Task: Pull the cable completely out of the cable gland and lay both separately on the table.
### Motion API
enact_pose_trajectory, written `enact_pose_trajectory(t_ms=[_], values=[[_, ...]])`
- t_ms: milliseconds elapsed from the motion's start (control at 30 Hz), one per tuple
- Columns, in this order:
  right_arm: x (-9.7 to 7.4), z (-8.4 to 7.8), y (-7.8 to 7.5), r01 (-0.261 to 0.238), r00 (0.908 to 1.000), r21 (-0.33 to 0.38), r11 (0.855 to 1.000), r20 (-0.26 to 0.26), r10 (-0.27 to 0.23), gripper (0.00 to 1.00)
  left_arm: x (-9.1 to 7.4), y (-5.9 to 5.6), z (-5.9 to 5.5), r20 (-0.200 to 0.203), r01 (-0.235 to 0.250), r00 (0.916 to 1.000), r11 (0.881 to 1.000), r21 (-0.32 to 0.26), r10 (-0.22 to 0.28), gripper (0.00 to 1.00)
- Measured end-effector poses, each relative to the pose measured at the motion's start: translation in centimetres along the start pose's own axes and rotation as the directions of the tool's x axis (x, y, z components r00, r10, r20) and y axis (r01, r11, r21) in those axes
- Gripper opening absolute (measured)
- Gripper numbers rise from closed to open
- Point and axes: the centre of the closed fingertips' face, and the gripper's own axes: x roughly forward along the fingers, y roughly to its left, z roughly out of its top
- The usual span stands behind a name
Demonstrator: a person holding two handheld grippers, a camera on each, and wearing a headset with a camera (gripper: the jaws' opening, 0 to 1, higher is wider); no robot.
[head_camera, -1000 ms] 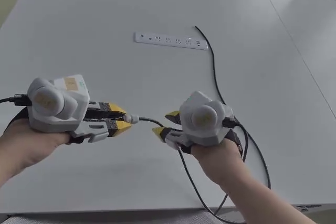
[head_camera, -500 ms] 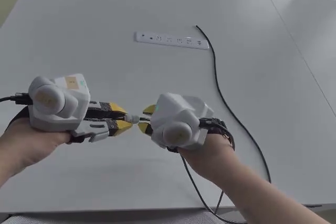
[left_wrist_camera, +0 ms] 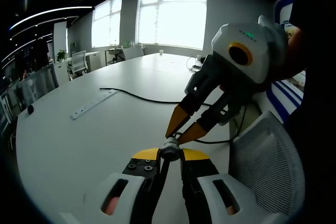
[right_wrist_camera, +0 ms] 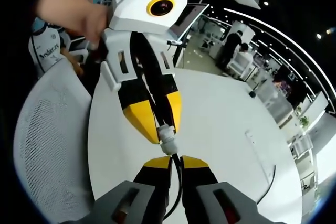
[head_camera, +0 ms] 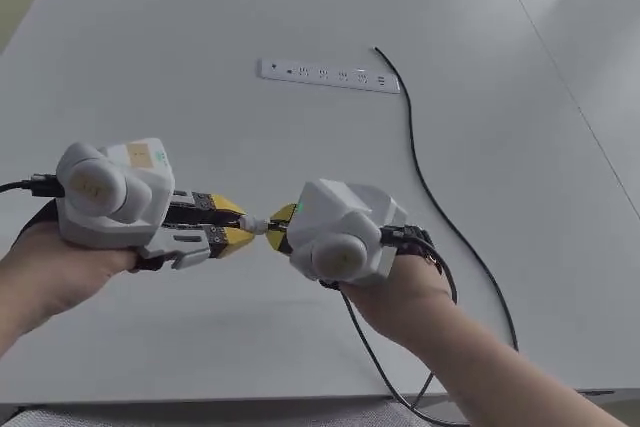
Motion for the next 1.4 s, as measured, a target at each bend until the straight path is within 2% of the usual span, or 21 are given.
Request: enact_pose_trajectory(t_ms=[133, 200, 333, 433, 567, 667, 767, 800, 833, 967, 1033, 1067, 1100, 1133, 1167, 1233, 1333, 1400], values=[[-0.1, -0.1, -0.1, -0.001, 0.9998, 0.034, 0.999, 0.020, 0.000, 0.01, 0.0, 0.0, 0.0, 0.008, -0.002, 1.0000, 1.000, -0.005, 0.002, 0.15], [-0.2, -0.4, -0.4, 0.016, 0.9999, 0.042, 0.999, 0.003, -0.016, 0.01, 0.0, 0.0, 0.1, 0.011, -0.004, 0.9999, 1.000, -0.002, 0.004, 0.15], [-0.3, -1.2, -1.1, 0.032, 0.9995, 0.109, 0.994, -0.005, -0.032, 0.01, -0.2, 0.2, 0.4, 0.018, -0.007, 0.9998, 1.000, -0.005, 0.007, 0.15], [-0.5, -1.4, -1.5, 0.039, 0.9992, 0.174, 0.984, -0.006, -0.038, 0.01, -0.3, 0.2, 0.6, 0.027, -0.010, 0.9996, 1.000, -0.008, 0.010, 0.15], [-0.5, -2.1, -1.7, 0.038, 0.9993, 0.265, 0.964, -0.008, -0.037, 0.01, -0.3, 0.2, 0.7, 0.032, -0.010, 0.9994, 1.000, -0.009, 0.010, 0.15], [-0.5, -2.8, -1.7, 0.039, 0.9992, 0.295, 0.955, -0.022, -0.034, 0.01, -0.3, 0.2, 0.6, 0.032, -0.012, 0.9994, 1.000, -0.010, 0.012, 0.15], [-0.5, -3.6, -1.6, 0.043, 0.9989, 0.361, 0.932, -0.032, -0.034, 0.01, -0.3, 0.1, 0.5, 0.027, -0.010, 0.9996, 1.000, -0.007, 0.010, 0.15], [-0.5, -3.8, -1.6, 0.045, 0.9988, 0.385, 0.922, -0.034, -0.035, 0.01, -0.3, 0.0, 0.5, 0.027, -0.010, 0.9996, 1.000, -0.007, 0.010, 0.15], [-0.5, -4.1, -1.5, 0.043, 0.9989, 0.423, 0.905, -0.035, -0.031, 0.01, -0.3, 0.0, 0.5, 0.026, -0.009, 0.9996, 1.000, -0.007, 0.010, 0.15], [-0.5, -5.0, -1.6, 0.041, 0.9989, 0.484, 0.874, -0.040, -0.025, 0.01, -0.3, -0.2, 0.4, 0.026, -0.009, 0.9996, 1.000, -0.008, 0.009, 0.15], [-0.4, -5.5, -1.5, 0.043, 0.9987, 0.523, 0.851, -0.047, -0.022, 0.01, -0.3, -0.2, 0.4, 0.024, -0.009, 0.9997, 1.000, -0.006, 0.009, 0.15], [-0.4, -5.7, -1.5, 0.039, 0.9989, 0.563, 0.825, -0.043, -0.017, 0.01, -0.3, -0.2, 0.4, 0.024, -0.009, 0.9997, 1.000, -0.006, 0.010, 0.15], [-0.3, -5.9, -1.5, 0.039, 0.9989, 0.588, 0.808, -0.043, -0.017, 0.01, -0.3, -0.2, 0.4, 0.025, -0.009, 0.9996, 1.000, -0.007, 0.009, 0.15], [-0.3, -6.6, -1.5, 0.049, 0.9982, 0.623, 0.781, -0.058, -0.016, 0.01, -0.3, -0.3, 0.4, 0.026, -0.009, 0.9996, 1.000, -0.007, 0.009, 0.15], [-0.2, -6.8, -1.5, 0.049, 0.9980, 0.639, 0.768, -0.061, -0.013, 0.01, -0.3, -0.3, 0.4, 0.026, -0.009, 0.9996, 1.000, -0.006, 0.010, 0.15], [-0.1, -7.3, -1.3, 0.040, 0.9983, 0.682, 0.730, -0.059, 0.000, 0.01, -0.3, -0.4, 0.4, 0.024, -0.010, 0.9997, 1.000, -0.004, 0.010, 0.15], [-0.2, -7.8, -1.2, 0.045, 0.9975, 0.693, 0.719, -0.070, 0.005, 0.01, -0.3, -0.5, 0.3, 0.021, -0.011, 0.9997, 1.000, -0.003, 0.011, 0.15], [-0.3, -7.7, -1.0, 0.041, 0.9980, 0.694, 0.719, -0.062, 0.004, 0.01, -0.3, -0.6, 0.3, 0.022, -0.012, 0.9997, 1.000, -0.003, 0.012, 0.15]])
